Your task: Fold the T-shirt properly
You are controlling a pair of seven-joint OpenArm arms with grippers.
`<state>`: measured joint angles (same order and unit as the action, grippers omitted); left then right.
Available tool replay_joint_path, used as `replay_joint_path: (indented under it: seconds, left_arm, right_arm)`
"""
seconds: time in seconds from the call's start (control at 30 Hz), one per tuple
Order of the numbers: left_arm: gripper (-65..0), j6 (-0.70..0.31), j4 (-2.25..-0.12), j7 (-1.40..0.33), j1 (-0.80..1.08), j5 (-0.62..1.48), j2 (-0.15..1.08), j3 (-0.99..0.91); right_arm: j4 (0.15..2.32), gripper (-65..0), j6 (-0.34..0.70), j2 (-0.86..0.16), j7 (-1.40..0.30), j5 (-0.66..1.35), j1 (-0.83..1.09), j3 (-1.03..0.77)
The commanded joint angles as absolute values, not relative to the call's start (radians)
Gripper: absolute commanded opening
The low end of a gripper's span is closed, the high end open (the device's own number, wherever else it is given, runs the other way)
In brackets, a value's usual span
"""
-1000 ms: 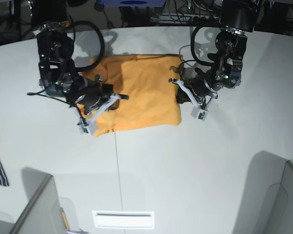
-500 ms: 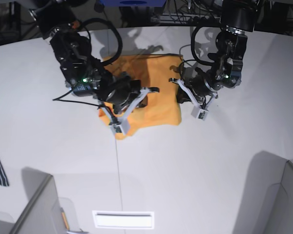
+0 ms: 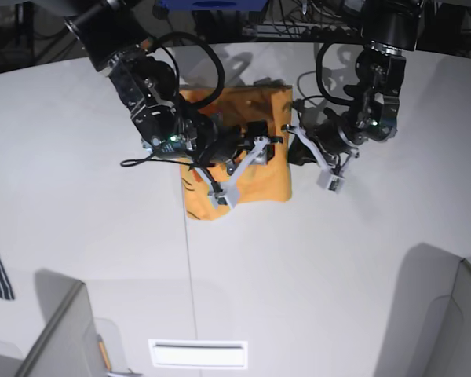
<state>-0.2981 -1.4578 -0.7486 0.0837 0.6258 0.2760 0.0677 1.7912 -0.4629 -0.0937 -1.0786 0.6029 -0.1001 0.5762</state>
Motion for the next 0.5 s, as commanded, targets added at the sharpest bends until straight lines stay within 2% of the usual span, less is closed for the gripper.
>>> replay_joint_path:
  seconds: [0.0, 0.07, 0.23, 0.33, 0.47]
  left_arm:
    - [-65.0, -0.277, -1.463, -0.777, 0.097, 0.591, 0.298, 0.038]
    - [-65.0, -0.277, -1.463, -0.777, 0.107, 0.593, 0.3, -0.008]
    - [-65.0, -0.278, -1.463, -0.792, 0.122, 0.674, 0.328, -0.139]
    - [-65.0, -0.278, -1.463, -0.834, 0.116, 0.733, 0.357, -0.182]
    - [-65.0, -0.278, -1.463, -0.835, 0.116, 0.766, 0.394, -0.226]
  right_arm:
    - [1.799, -19.5, -0.463, -0.093, -1.067, 0.611, -0.114, 0.573]
    - [1.796, -16.2, -0.461, -0.091, -1.066, 0.611, -0.113, 0.575]
    - [1.827, -16.2, -0.46, -0.073, -1.072, 0.611, -0.111, 0.584]
    - [1.819, -16.2, -0.46, -0.071, -1.066, 0.613, -0.134, 0.665]
    - [1.782, -16.2, -0.455, -0.018, -1.064, 0.61, -0.156, 0.745]
